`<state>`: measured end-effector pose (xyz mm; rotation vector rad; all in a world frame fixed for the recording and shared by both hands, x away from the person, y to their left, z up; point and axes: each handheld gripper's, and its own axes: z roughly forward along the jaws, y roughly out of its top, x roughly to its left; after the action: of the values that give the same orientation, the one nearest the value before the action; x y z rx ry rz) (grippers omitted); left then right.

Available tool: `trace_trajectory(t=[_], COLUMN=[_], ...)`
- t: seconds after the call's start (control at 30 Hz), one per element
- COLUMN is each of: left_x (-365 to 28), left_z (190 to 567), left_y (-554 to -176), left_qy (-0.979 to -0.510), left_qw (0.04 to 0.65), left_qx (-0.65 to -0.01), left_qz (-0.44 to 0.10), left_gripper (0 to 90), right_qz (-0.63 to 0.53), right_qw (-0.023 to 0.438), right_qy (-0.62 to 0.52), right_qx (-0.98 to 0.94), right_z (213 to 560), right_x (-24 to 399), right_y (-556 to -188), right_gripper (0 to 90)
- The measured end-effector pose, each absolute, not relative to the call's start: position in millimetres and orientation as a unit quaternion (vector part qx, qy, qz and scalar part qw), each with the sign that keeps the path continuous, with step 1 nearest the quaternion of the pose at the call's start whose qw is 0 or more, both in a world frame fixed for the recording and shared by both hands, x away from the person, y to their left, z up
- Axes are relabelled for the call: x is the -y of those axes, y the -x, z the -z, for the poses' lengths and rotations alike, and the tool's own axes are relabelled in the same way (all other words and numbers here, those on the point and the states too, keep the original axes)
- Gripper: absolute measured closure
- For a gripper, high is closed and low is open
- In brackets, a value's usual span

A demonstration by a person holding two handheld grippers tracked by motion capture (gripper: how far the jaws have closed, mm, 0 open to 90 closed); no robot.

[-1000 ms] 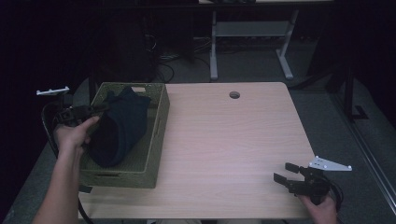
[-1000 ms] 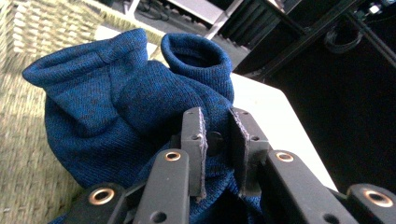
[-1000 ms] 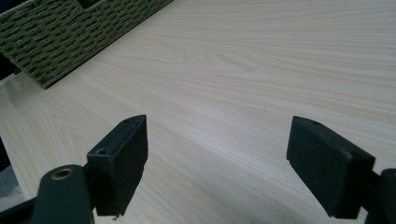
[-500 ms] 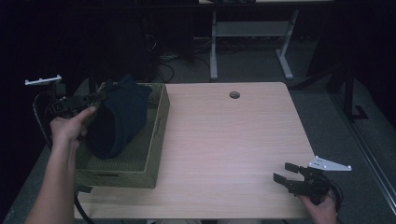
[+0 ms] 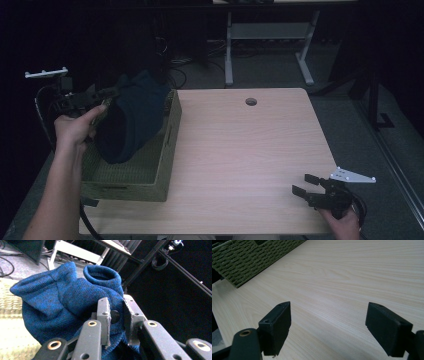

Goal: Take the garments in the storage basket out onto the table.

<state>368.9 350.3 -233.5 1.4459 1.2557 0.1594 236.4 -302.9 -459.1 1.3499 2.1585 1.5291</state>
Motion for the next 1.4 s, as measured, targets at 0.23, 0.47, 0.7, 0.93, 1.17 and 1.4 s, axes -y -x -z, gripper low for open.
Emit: trace_trajectory(t=[0.23, 0.47, 0.7, 0.93, 1.17, 1.4], left_x=[-330.3, -304.0, -277.1, -246.2, -212.4, -181.5], left_z=[223.1, 217.9, 209.0, 207.0, 211.4, 217.2], left_y=[-374.0, -379.1, -382.5, -386.2, -390.4, -394.0], left_qy=[-0.632, -0.649, -0.666, -0.679, -0.693, -0.705], left_qw=[0.578, 0.576, 0.575, 0.576, 0.574, 0.568], left_qx=[-0.513, -0.495, -0.474, -0.454, -0.436, -0.425], left_qz=[-0.059, -0.05, -0.042, -0.029, -0.009, 0.006], left_gripper=[76.7, 76.7, 76.7, 76.7, 76.7, 76.7], right_qz=[-0.514, -0.516, -0.516, -0.518, -0.52, -0.522], right_qw=[0.085, 0.084, 0.084, 0.085, 0.085, 0.087], right_qy=[-0.451, -0.451, -0.451, -0.45, -0.45, -0.451], right_qx=[-0.724, -0.724, -0.723, -0.722, -0.721, -0.719], right_z=[459.0, 458.8, 458.6, 458.3, 457.5, 456.2], right_x=[302.7, 303.2, 303.2, 303.8, 305.3, 306.4], right_y=[-236.9, -236.6, -236.3, -236.1, -235.4, -234.6], right_gripper=[20.2, 20.2, 20.2, 20.2, 20.2, 20.2])
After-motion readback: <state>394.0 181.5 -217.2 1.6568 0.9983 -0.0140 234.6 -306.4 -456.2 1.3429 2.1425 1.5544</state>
